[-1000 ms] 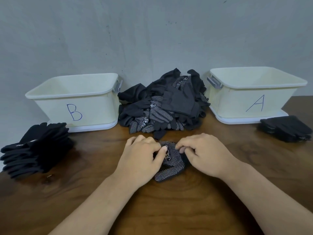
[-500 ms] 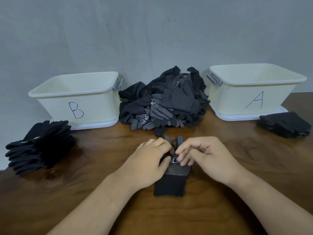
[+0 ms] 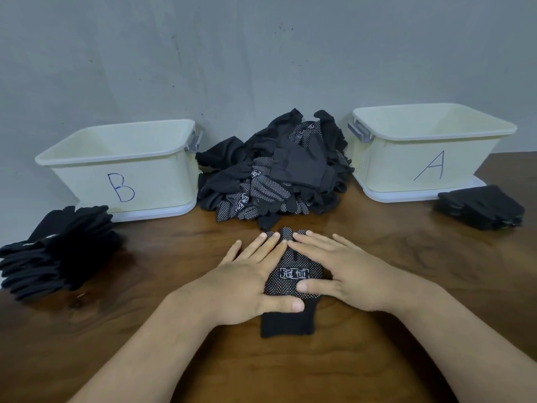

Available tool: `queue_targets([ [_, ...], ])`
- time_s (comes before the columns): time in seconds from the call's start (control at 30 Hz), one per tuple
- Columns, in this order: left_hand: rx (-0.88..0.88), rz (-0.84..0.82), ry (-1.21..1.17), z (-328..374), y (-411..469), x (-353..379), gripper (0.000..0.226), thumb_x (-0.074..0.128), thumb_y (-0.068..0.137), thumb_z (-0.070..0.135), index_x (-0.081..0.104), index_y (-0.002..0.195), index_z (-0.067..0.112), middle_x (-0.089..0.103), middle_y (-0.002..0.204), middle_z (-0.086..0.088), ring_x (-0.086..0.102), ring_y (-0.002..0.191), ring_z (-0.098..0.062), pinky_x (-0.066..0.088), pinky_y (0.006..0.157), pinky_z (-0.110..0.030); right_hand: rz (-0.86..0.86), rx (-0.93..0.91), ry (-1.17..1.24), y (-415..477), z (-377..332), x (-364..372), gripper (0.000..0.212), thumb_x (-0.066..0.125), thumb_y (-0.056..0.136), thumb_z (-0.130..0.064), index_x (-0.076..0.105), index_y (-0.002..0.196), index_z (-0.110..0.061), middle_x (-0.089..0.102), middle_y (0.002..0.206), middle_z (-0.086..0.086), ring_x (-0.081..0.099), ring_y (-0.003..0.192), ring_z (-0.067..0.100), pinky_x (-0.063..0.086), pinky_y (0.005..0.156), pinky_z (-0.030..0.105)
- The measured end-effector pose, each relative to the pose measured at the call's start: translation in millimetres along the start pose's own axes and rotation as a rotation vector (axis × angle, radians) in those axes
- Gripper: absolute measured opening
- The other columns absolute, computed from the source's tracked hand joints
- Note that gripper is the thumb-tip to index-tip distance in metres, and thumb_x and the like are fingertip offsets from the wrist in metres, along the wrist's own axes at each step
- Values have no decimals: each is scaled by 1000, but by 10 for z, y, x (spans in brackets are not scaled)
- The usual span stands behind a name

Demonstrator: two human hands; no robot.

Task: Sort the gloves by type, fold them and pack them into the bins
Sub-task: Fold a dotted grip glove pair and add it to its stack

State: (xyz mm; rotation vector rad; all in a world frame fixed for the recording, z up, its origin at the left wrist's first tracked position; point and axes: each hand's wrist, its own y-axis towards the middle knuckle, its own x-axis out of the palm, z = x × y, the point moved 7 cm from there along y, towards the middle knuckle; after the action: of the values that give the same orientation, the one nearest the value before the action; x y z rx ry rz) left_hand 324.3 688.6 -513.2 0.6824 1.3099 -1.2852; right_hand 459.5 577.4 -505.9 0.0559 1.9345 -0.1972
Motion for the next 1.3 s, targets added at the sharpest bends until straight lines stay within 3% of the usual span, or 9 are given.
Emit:
queue_targets([
  [0.17, 26, 11, -45, -39, -13, -15, 125, 43, 76, 100, -20, 165, 38, -34, 167, 24, -38, 148, 8, -17, 130, -44, -5, -21, -3, -2, 65, -48, 98, 39, 83, -95, 11, 166, -52, -5, 170, -38, -18, 151, -19, -8, 133, 39],
  [0.3, 41, 86, -143, -173, -42, -114, 116, 51, 77, 95, -5, 167, 47, -20, 169, 32, -29, 150, 12, -15, 130, -45, 56, -68, 6, -25, -6, -111, 101, 51, 85, -90, 9, 167, -49, -5, 170, -37, -18, 152, -18, -10, 130, 32],
  [0.5, 48, 62, -149, -258, -28, -88, 124, 65, 73, 91, -4, 167, 47, -19, 169, 33, -29, 150, 12, -19, 127, -38, -31, -65, 50, 5, -5, -21, 113, 65, 79, -87, 10, 168, -46, -5, 172, -33, -19, 150, -20, -13, 128, 30],
  [0.6, 61, 136, -203, -267, -31, -143, 119, 65, 70, 92, 12, 167, 47, -4, 170, 33, -17, 155, 11, -13, 128, -33, -3, -72, 59, -20, 0, -43, 113, 67, 76, -87, 15, 168, -46, 0, 172, -34, -15, 151, -20, -12, 128, 30],
  [0.67, 42, 302, -313, -317, -13, -261, 99, 56, 73, 92, 40, 159, 45, 26, 168, 28, 11, 157, 6, 6, 131, -33, 41, -82, 90, -40, 1, -52, 108, 68, 79, -85, 19, 167, -45, 6, 171, -35, -10, 153, -19, -8, 130, 32],
  [0.73, 12, 530, -469, -440, -31, -407, 63, 58, 88, 77, 65, 137, 38, 57, 146, 24, 43, 140, 4, 31, 123, -29, 114, -86, 135, -31, 15, -83, 100, 60, 82, -87, 25, 166, -45, 11, 169, -37, -5, 155, -17, -2, 133, 37],
  [0.83, -103, 776, -525, -647, -108, -538, 13, 66, 102, 38, 75, 110, 33, 70, 114, 20, 60, 111, 1, 45, 100, -23, 274, -48, 183, 41, 40, -188, 86, 40, 91, -89, 34, 164, -43, 20, 169, -35, 2, 157, -13, 7, 135, 45],
  [1.07, -346, 925, -710, -980, -100, -538, 18, 73, 98, 36, 74, 82, 27, 73, 87, 16, 66, 87, 0, 49, 82, -27, 469, -32, -34, 486, -236, -451, 63, 34, 107, -68, 46, 160, -36, 30, 168, -28, 4, 159, -9, 7, 133, 36],
  [1.3, -442, 970, -741, -1111, -116, -523, 35, 51, 109, 44, 67, 86, 23, 69, 84, 11, 61, 82, -6, 39, 68, -27, 633, -18, -321, 1401, -468, -609, 37, 49, 110, -41, 69, 139, -31, 61, 150, -15, 40, 152, 14, 28, 122, 41],
])
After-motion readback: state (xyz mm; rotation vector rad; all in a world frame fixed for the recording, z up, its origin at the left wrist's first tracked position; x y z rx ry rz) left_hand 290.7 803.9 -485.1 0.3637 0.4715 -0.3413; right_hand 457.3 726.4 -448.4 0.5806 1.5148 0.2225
